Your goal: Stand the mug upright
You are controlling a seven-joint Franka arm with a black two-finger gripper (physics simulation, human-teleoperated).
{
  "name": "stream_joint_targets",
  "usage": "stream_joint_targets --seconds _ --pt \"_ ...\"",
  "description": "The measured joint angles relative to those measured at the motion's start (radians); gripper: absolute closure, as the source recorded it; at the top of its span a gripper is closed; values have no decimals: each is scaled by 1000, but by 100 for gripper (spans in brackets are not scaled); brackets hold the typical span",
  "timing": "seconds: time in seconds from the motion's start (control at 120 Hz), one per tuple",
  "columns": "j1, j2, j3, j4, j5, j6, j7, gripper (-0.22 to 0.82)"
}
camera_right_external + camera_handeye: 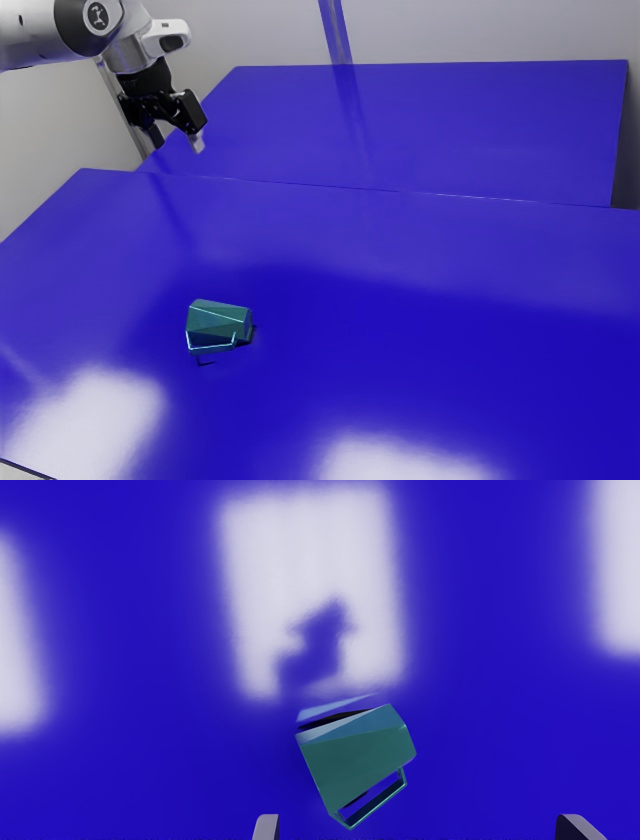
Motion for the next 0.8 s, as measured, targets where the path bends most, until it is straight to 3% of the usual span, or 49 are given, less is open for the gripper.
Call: stream_joint_targets --seconds 0.383,0.492,0.65,0.8 --pt "-4 -30 6 -52 -8 -6 -5 0" --pt "-82 -91 113 -176 -132 3 3 0" --pt "-154 -102 247 -305 -322 10 51 0" --pt "-107 -152 297 -442 -409 34 107 0"
